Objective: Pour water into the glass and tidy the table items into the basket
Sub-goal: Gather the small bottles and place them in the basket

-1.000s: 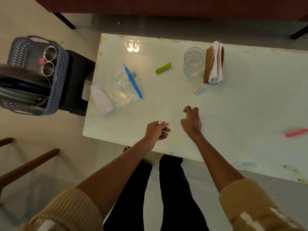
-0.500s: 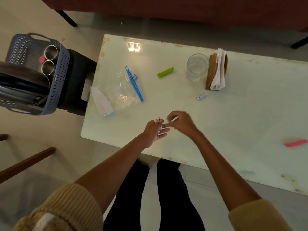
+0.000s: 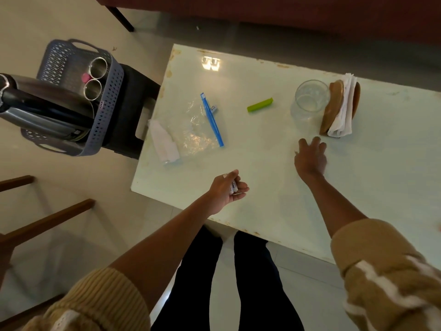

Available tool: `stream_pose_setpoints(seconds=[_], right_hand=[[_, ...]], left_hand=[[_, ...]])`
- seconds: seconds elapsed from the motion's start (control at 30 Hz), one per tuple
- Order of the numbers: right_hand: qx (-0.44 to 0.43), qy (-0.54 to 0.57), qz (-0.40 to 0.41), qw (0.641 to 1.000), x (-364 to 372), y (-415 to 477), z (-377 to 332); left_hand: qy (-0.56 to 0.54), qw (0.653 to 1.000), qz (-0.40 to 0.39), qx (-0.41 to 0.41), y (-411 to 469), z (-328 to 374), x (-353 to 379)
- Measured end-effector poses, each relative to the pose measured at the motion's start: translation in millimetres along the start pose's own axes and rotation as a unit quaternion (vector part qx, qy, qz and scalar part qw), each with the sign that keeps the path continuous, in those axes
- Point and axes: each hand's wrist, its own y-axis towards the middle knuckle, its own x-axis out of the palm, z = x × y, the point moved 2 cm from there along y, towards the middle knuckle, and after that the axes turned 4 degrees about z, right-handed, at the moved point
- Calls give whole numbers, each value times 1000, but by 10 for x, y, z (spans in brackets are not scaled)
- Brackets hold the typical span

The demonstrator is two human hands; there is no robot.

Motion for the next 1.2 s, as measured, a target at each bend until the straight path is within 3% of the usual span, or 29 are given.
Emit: stream_pose_setpoints(seconds=[0.27, 0.37, 0.43, 0.53, 0.73, 0.97, 1.03, 1.13, 1.2], right_hand=[[-79, -40, -1, 996, 152, -269, -159], [-16, 143, -51, 988, 139, -373, -423], [4, 285, -134, 949, 99, -531, -734], [-35, 367, -247, 896, 16, -823, -1199], [-105, 350, -325, 872, -67, -924, -1657], [-120, 333, -345, 869, -121, -588, -2146], [-114, 318, -289, 896, -69, -355, -2274], [-70, 231, -104, 965, 11, 70, -2354], [-69, 166, -76, 981, 56, 267, -2391]], left_hand=[[-8, 999, -42, -6, 24, 47, -242], [-15, 999, -31, -12, 66, 58, -333], [-17, 999, -34, -15, 85, 76, -389], [-37, 996, -75, -24, 65, 132, -464], [-90, 989, -113, -24, 57, 312, -733], [-113, 986, -119, 0, 96, 617, -1072], [-113, 989, -90, 10, 126, 673, -1177], [-109, 992, -65, 16, 174, 685, -1340], [-100, 993, -56, 17, 224, 650, -1439]])
